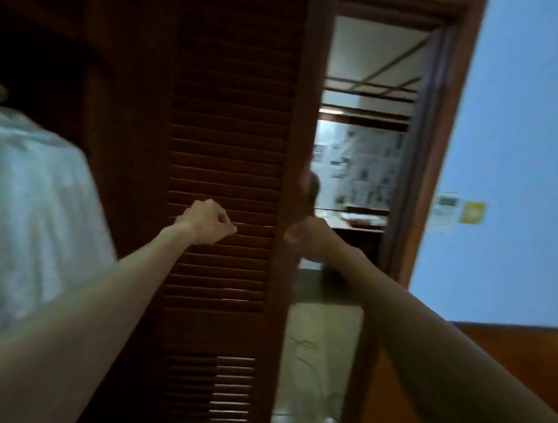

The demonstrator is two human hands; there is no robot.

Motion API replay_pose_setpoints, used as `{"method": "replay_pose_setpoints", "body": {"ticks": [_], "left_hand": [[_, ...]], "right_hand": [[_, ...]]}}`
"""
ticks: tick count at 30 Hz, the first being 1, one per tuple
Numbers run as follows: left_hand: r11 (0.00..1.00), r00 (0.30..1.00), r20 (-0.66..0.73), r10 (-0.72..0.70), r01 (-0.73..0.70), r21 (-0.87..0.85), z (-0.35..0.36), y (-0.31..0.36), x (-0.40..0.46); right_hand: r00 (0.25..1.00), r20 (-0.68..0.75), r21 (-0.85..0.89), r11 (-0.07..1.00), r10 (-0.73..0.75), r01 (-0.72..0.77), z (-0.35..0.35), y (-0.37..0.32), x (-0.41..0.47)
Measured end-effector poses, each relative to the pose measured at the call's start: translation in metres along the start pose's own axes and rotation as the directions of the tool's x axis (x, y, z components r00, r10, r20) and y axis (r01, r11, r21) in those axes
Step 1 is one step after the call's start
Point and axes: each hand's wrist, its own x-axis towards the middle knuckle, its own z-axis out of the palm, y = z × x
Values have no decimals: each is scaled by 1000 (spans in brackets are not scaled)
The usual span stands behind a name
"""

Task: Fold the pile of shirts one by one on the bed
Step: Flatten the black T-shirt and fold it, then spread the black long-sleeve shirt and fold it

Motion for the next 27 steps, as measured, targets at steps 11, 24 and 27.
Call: {"method": "replay_pose_setpoints", "body": {"ticks": [11,24,27], "left_hand": [[847,792,304,530,-475,-238,258,420,6],[218,-17,348,937,-750,-624,405,823,-318],[106,-161,304,939,-703,-703,412,875,-401]], "right_hand": [[772,-244,-153,763,586,-628,-194,295,-310],[-42,-574,87,10,818,-996,-324,320,-790],[-194,-618,156,-123,762,-980,-335,291,-873]]}}
